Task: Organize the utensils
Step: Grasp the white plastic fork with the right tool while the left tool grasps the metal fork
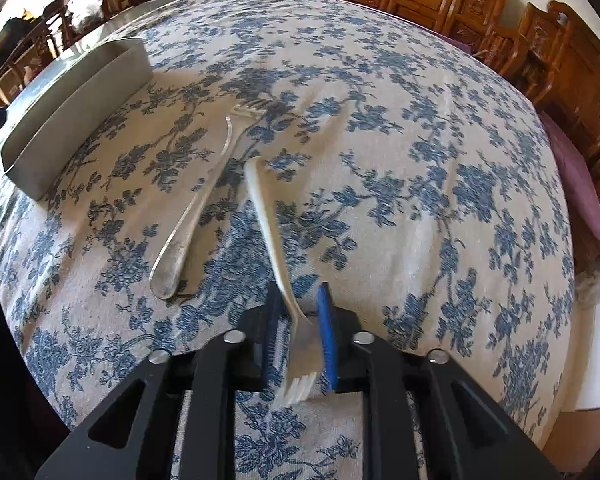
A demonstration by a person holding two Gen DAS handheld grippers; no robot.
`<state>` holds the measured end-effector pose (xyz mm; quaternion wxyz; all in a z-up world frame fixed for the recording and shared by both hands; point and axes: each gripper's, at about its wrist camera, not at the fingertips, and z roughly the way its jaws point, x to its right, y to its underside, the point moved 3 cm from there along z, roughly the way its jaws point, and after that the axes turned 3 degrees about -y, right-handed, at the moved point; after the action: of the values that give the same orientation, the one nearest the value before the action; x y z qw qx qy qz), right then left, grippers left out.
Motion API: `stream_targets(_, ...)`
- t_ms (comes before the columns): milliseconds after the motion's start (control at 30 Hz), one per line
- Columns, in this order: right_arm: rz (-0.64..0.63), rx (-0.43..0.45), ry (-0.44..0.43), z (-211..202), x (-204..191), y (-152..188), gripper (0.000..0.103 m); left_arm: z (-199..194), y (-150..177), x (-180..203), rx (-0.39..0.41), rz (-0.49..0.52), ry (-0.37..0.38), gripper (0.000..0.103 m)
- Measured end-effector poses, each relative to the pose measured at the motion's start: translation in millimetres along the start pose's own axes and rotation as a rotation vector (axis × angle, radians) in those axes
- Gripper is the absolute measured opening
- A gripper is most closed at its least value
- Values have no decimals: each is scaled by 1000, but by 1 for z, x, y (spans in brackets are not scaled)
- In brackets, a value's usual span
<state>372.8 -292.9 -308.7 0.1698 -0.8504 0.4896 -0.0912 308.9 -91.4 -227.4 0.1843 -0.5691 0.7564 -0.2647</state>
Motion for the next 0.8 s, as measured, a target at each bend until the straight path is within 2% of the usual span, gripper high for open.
stream_targets(100,-14,3,12,-1,0,1,4,9,-4,5,-9,7,2,89)
stream_targets(300,46,55,-4,-15,16,10,5,36,-18,21,-35,30,8,89)
stream_targets(633,137,164,69,-31,39,26,5,99,-44,57,-74,48,6,89)
stream_targets(800,188,183,62,-29,53,32,5,126,-53,72,-95,60,-8,89)
